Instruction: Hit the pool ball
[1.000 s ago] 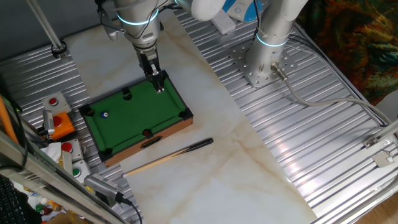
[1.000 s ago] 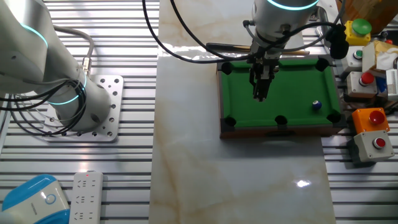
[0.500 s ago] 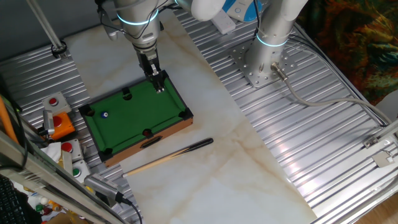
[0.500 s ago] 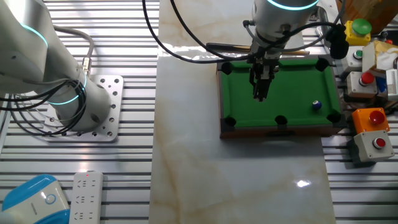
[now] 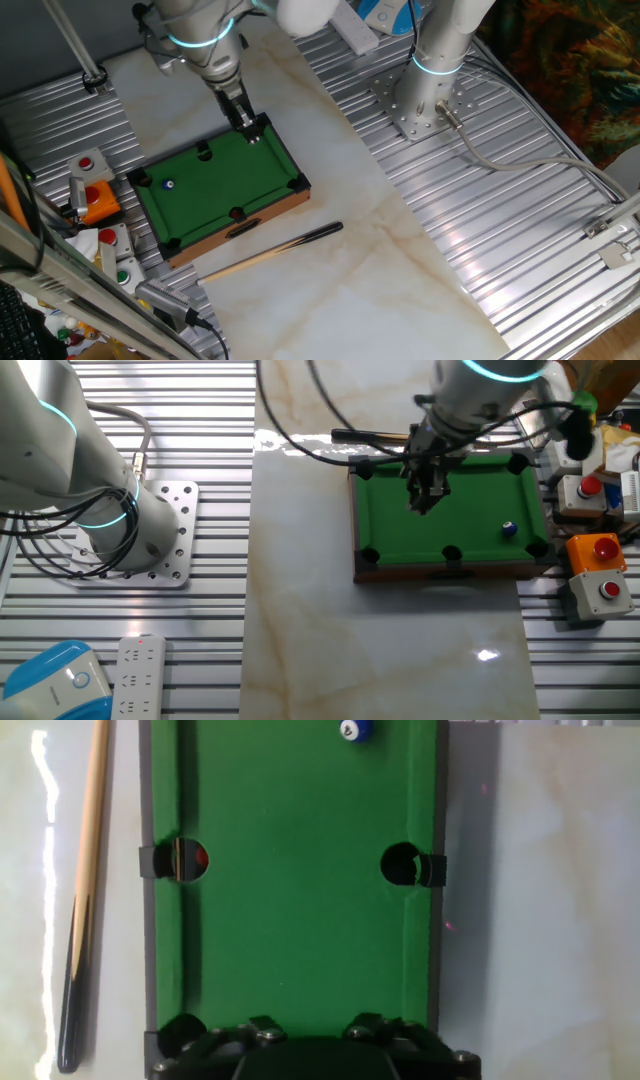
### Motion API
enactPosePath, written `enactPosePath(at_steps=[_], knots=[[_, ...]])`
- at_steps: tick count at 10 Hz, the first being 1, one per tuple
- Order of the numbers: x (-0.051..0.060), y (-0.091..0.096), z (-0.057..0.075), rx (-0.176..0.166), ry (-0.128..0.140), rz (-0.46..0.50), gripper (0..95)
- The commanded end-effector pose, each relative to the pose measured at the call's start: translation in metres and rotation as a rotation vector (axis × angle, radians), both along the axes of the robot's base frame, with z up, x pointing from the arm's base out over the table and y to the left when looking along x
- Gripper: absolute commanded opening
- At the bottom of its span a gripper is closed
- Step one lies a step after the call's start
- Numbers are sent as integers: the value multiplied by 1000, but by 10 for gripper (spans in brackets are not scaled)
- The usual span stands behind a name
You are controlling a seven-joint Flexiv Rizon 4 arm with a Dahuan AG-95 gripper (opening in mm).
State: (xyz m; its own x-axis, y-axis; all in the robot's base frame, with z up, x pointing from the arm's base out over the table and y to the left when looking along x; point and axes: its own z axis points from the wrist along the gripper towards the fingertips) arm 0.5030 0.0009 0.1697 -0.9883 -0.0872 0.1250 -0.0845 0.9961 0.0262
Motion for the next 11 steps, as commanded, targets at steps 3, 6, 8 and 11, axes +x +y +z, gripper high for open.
enactPosePath(at_steps=[3, 6, 8, 11], knots=[[-4, -1, 2, -10, -11, 16, 0], [-4, -1, 3, -6, -39, 3, 0], [-3, -1, 2, -1, -52, -55, 0], [-3, -1, 2, 4, -22, -67, 0]])
